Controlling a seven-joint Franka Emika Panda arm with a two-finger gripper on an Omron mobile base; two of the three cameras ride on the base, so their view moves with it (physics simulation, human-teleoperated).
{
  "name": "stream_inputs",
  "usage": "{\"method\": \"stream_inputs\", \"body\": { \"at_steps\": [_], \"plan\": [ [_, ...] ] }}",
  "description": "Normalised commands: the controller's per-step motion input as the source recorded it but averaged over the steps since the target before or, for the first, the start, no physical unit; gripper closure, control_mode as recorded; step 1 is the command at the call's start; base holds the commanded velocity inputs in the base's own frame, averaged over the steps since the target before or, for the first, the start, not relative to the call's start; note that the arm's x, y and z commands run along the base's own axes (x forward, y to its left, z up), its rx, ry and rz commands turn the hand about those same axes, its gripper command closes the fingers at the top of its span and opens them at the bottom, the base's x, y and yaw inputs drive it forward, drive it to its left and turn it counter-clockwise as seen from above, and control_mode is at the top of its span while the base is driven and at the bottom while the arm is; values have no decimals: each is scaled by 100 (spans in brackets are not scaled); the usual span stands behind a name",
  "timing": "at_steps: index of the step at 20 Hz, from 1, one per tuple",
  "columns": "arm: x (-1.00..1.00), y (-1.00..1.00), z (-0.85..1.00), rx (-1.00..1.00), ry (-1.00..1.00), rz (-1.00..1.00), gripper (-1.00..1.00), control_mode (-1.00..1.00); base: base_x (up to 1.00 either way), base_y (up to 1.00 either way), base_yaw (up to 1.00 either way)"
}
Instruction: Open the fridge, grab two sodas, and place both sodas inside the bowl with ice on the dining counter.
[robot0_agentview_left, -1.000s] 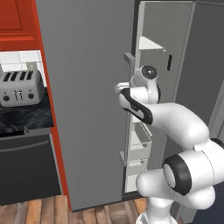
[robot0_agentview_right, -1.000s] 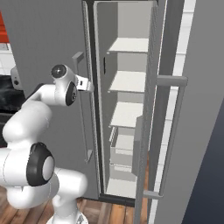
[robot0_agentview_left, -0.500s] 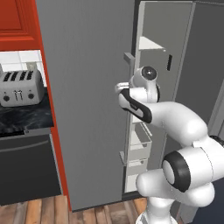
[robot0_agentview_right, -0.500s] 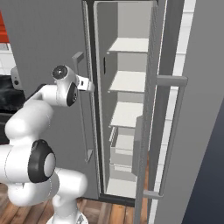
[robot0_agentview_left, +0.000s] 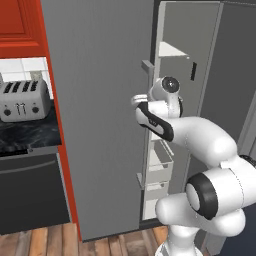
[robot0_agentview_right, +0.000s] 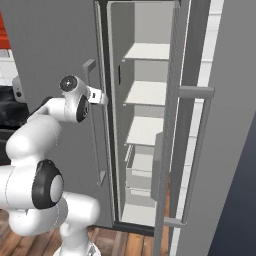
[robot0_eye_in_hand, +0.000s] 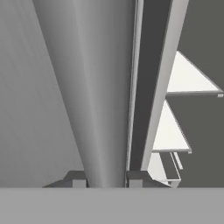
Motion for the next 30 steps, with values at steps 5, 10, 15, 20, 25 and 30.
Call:
{"method": "stream_inputs", "body": {
  "at_steps": [5,10,15,20,25,30],
  "plan": [
    [-17,23,-2,0,0,8,100,-100,0,0,0],
    [-52,36,-4,0,0,17,100,-100,0,0,0],
    [-68,47,-4,0,0,14,100,-100,0,0,0],
    [-69,62,-2,0,0,11,100,-100,0,0,0],
    [-57,82,-4,0,5,4,100,-100,0,0,0],
    [-51,90,-2,0,10,1,100,-100,0,0,0]
  ]
}}
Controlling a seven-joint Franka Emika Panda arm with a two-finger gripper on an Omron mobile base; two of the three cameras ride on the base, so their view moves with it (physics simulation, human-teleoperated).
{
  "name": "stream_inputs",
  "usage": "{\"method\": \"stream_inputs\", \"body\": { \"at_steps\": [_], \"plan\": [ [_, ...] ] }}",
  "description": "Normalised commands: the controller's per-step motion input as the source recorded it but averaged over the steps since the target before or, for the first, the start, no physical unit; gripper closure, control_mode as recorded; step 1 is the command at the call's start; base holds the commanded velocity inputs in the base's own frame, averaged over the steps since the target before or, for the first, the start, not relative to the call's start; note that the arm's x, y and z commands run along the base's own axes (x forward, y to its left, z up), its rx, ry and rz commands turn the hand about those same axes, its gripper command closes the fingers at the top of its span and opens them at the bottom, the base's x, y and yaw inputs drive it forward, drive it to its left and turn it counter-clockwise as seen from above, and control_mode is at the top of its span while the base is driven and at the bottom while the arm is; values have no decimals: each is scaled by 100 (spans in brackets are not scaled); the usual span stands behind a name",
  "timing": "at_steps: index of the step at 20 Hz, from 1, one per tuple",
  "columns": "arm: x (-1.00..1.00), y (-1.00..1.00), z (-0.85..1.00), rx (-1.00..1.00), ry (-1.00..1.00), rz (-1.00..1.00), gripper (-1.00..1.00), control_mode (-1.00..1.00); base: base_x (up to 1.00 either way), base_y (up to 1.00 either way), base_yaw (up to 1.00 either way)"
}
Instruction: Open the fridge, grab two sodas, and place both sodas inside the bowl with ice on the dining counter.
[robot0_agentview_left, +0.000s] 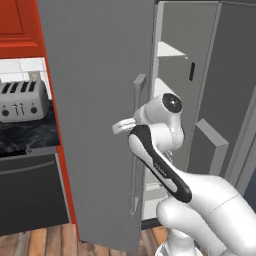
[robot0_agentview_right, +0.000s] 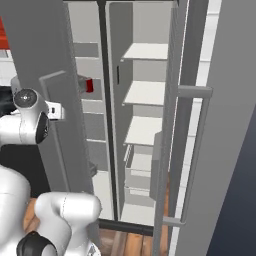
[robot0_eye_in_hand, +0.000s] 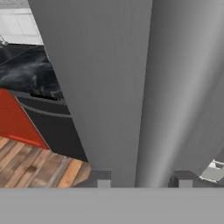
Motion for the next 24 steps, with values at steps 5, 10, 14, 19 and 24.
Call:
{"method": "stream_inputs", "body": {
  "at_steps": [5,10,14,19,24],
  "plan": [
    [-46,76,-2,0,12,0,-100,-100,0,0,0],
    [-64,7,0,2,3,0,-100,-100,0,0,0],
    [-91,-20,0,8,0,0,-100,-100,0,0,0],
    [-95,-56,0,14,0,-1,-100,-100,0,0,0],
    [-69,-72,-1,15,0,-7,-100,-100,0,0,0]
  ]
}}
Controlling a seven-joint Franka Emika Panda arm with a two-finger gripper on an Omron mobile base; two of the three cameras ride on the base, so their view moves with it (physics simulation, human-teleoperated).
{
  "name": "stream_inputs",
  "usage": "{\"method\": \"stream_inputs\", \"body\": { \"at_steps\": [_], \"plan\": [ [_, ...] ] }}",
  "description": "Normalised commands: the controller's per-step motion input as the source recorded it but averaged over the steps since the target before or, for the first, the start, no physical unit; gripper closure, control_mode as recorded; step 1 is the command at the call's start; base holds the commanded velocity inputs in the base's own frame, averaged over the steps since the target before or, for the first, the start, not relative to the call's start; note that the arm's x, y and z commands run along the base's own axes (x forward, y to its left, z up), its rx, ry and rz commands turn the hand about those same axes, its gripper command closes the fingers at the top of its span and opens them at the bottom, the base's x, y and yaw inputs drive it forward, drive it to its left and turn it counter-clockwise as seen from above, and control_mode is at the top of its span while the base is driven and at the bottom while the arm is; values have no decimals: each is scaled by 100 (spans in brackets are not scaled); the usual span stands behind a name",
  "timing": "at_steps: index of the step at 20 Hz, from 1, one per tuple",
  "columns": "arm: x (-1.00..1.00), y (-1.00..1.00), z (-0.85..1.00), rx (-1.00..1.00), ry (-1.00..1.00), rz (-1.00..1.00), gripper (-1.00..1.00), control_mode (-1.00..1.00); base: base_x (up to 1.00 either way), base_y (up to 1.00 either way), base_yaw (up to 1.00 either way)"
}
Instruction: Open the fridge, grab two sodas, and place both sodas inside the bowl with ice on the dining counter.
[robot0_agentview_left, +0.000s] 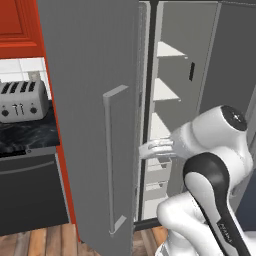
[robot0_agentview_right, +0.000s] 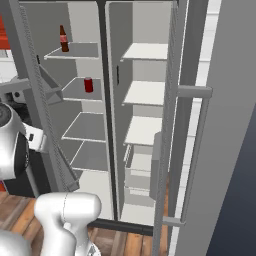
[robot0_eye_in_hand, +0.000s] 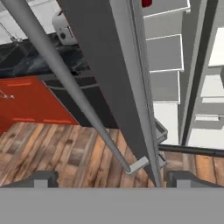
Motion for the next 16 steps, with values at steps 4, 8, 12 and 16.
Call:
{"method": "stream_inputs", "body": {
  "at_steps": [4,8,12,16],
  "plan": [
    [-6,-74,0,13,9,-12,-100,-100,0,0,0],
    [5,-70,-5,12,14,-10,-100,-100,0,0,0],
    [31,-56,-18,9,12,-11,-100,-100,0,0,0],
    [58,-36,-20,5,6,-8,-100,-100,0,0,0]
  ]
}}
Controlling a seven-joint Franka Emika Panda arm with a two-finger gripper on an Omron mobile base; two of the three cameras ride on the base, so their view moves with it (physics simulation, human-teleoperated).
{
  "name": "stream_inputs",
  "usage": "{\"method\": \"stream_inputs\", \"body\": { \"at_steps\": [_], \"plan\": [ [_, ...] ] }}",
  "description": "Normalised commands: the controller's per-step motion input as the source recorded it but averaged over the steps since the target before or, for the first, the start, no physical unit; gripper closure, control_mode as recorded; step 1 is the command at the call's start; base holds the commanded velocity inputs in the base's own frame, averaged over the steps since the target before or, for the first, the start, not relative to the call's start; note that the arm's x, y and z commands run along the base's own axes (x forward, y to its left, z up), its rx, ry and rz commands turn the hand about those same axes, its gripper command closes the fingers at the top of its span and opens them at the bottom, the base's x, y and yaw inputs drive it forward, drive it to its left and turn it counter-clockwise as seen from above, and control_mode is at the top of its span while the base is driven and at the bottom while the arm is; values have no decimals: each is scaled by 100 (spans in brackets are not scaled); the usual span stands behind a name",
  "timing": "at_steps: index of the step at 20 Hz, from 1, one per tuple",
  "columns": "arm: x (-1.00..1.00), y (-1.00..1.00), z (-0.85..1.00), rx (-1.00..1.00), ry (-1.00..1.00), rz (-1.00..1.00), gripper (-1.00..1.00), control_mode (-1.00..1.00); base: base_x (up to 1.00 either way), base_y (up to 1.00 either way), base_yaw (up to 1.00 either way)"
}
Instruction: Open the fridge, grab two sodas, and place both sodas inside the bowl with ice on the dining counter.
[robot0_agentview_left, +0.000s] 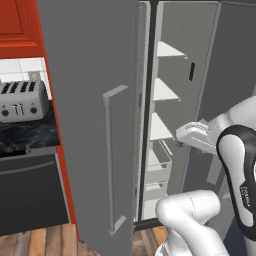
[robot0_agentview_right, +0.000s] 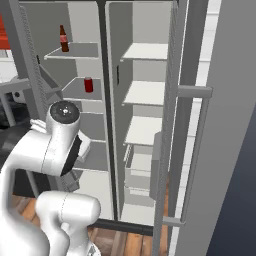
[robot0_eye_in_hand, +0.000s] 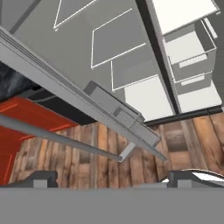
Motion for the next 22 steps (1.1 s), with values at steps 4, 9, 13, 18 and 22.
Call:
{"method": "stream_inputs", "body": {
  "at_steps": [4,9,13,18,22],
  "plan": [
    [76,-8,-23,2,0,-6,-100,-100,0,0,0],
    [80,0,-22,2,0,-4,-100,-100,0,0,0],
    [79,0,-23,3,1,-1,-100,-100,0,0,0],
    [76,0,-25,4,1,0,-100,-100,0,0,0],
    [76,6,-33,5,3,5,-100,-100,0,0,0]
  ]
}}
